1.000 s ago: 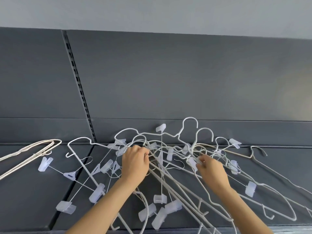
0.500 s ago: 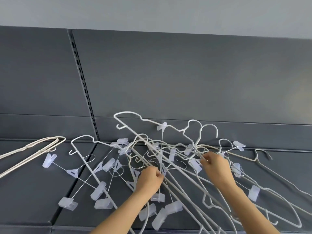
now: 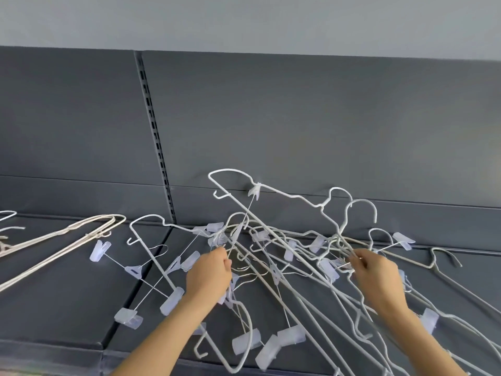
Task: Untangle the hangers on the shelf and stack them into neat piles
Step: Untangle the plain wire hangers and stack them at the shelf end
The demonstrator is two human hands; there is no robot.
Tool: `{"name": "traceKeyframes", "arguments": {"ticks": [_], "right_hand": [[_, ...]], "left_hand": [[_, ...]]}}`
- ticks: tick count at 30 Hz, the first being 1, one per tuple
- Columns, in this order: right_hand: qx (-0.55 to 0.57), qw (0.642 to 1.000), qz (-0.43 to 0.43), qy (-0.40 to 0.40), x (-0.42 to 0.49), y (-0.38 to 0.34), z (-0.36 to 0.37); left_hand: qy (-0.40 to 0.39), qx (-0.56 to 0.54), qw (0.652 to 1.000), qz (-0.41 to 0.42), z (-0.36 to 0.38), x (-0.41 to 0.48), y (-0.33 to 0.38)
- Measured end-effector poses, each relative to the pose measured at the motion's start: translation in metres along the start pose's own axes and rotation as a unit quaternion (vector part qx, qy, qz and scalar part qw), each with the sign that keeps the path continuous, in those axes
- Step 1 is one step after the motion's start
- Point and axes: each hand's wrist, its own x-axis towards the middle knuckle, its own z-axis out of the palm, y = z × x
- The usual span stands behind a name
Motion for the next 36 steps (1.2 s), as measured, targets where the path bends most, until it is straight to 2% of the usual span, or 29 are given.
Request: {"name": "traceKeyframes", "arguments": {"ticks": [8,18,23,29,32,34,36], "right_hand": [[-0.003,0.999,-0.005,0.048,0.006,0.007,-0.027],[0.016,0.994,0.015,0.103,-0.004,0.031,-0.062],[0.044,0.994,0.011,0.096,-0.011,0.038,-0.064],[0.046,0.995,0.008,0.083,-0.017,0.045,-0.070],[0.053,0.995,0.008,0.086,-0.019,0.045,-0.075],[0.060,0.994,0.008,0.087,-0.021,0.045,-0.078],[0.071,0.994,0.014,0.079,-0.022,0.042,-0.080]], "left_hand": [[-0.004,0.041,0.999,-0.010,0.011,-0.010,-0.003],[-0.078,0.100,0.992,-0.013,0.024,-0.011,0.015],[-0.155,0.032,0.987,-0.028,0.038,-0.005,0.040],[-0.198,-0.062,0.978,-0.034,0.041,0.005,0.050],[-0.165,-0.035,0.986,-0.015,0.033,0.005,0.048],[-0.063,-0.016,0.998,0.025,0.023,-0.004,0.050],[0.054,-0.061,0.991,0.109,0.013,-0.021,0.058]]}}
